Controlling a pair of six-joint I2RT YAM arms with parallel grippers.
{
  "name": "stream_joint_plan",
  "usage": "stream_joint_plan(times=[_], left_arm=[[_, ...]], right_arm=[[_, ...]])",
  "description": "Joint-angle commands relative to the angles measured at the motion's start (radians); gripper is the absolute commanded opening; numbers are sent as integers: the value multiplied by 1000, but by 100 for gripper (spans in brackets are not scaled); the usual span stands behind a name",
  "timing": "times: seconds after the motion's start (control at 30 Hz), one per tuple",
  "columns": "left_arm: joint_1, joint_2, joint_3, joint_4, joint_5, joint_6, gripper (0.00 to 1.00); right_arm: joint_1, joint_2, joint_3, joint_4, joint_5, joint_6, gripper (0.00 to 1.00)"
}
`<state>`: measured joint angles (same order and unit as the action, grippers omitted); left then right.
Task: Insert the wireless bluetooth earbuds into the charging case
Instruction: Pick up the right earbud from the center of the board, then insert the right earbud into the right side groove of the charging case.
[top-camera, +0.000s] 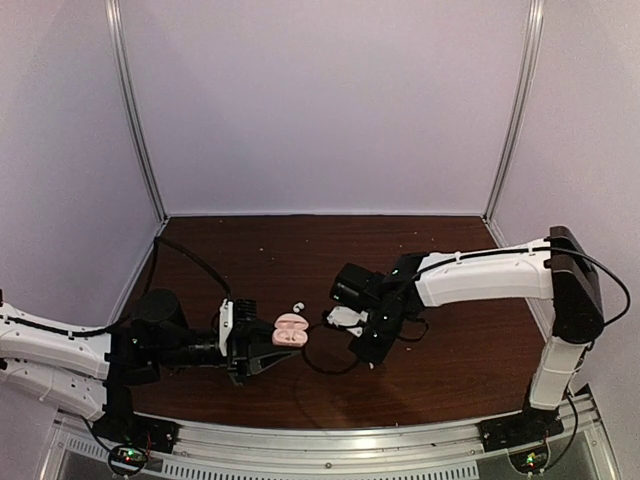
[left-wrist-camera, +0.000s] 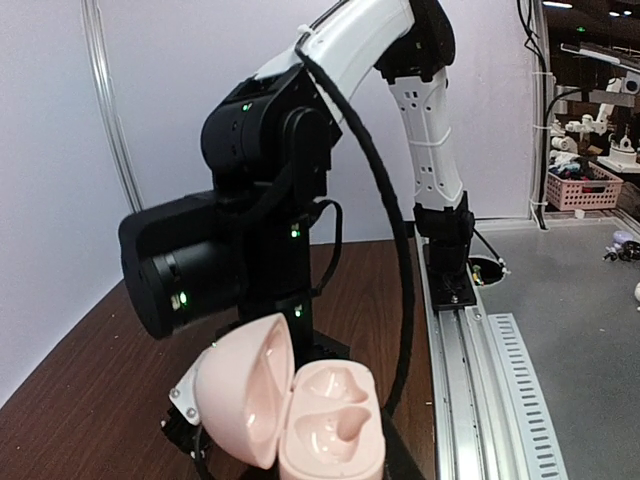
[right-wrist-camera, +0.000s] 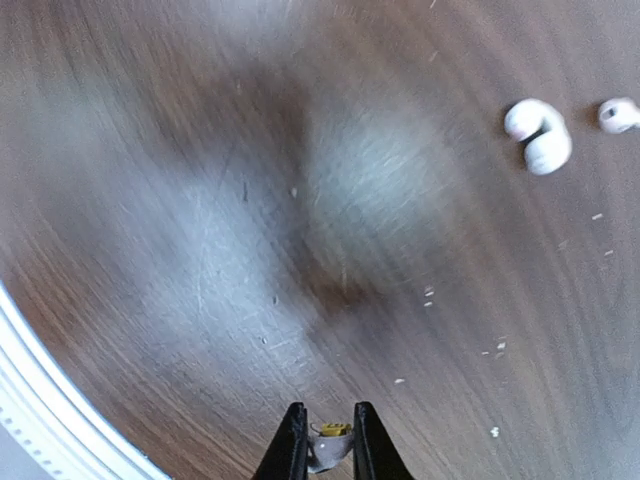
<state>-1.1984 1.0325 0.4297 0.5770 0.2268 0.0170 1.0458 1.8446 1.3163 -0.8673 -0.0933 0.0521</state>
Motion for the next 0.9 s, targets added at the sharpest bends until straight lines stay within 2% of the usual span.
stream_joint_plan(times=[0.0, 0.13, 0.3, 0.5, 0.7, 0.87], left_arm=[[6, -11, -22, 119, -22, -3, 0], [7, -44, -48, 167, -4, 20, 0], [6, -50, -27, 138, 37, 50, 0], [6, -18, 4, 133, 121, 54, 0], [6, 29, 72, 57, 171, 107, 0], [7, 96, 129, 62, 257, 34, 0]], right_arm=[[-20, -153, 10, 115, 49, -4, 13], [-20, -330, -8, 233, 84, -30, 13], [-15, -571, -84, 437, -28, -107, 14], [40, -758, -153, 572, -101, -183, 14], [125, -822, -170, 655, -138, -232, 14], [223, -796, -132, 633, -115, -301, 14]])
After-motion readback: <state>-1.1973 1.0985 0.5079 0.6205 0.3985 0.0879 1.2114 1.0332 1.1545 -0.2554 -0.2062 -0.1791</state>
